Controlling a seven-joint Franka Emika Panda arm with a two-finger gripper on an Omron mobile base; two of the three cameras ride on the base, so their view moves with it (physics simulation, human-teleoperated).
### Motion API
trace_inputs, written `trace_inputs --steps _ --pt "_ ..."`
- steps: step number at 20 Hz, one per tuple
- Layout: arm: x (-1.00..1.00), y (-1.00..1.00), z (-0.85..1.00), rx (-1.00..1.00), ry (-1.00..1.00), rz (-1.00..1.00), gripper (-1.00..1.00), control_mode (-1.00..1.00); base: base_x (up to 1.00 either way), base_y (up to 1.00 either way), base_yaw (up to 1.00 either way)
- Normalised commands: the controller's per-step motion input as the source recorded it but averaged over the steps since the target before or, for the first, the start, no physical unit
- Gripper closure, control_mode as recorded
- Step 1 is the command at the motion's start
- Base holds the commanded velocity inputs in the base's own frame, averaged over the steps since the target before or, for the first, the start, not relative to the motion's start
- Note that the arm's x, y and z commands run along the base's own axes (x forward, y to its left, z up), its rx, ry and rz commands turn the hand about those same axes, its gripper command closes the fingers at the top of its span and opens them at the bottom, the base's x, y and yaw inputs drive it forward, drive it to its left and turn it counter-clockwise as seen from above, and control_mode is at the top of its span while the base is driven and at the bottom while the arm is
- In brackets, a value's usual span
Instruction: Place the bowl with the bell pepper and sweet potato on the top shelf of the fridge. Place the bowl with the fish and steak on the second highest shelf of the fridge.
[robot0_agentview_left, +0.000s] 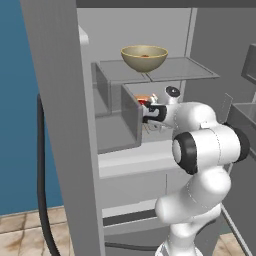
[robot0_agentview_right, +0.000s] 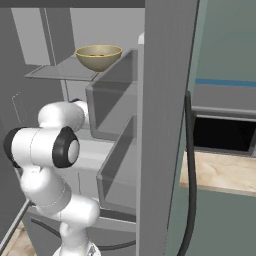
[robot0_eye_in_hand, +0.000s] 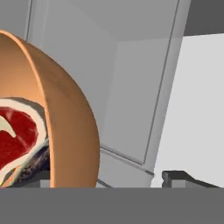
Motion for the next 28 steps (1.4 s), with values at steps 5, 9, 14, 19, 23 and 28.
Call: trace_inputs --steps 5,9,14,19,23,28 --pt "-0.46 0.13 0.57 0.00 -0.10 -0.07 -1.00 -1.00 0.00 0.00 0.00" --pt "-0.96 0.13 0.75 -0.02 -0.14 -0.09 -1.00 -1.00 0.00 0.00 0.00" --pt "-1.00 0.04 0.78 0.00 -0.12 -0.12 -1.00 -1.00 0.00 0.00 0.00" --pt "-1.00 0.00 0.73 0.00 -0.01 -0.11 -1.00 -1.00 0.00 0.00 0.00" --pt "-1.00 0.00 0.72 0.00 0.00 -0.12 -1.00 -1.00 0.00 0.00 0.00" --pt "-1.00 0.00 0.80 0.00 0.00 -0.12 -1.00 -1.00 0.00 0.00 0.00"
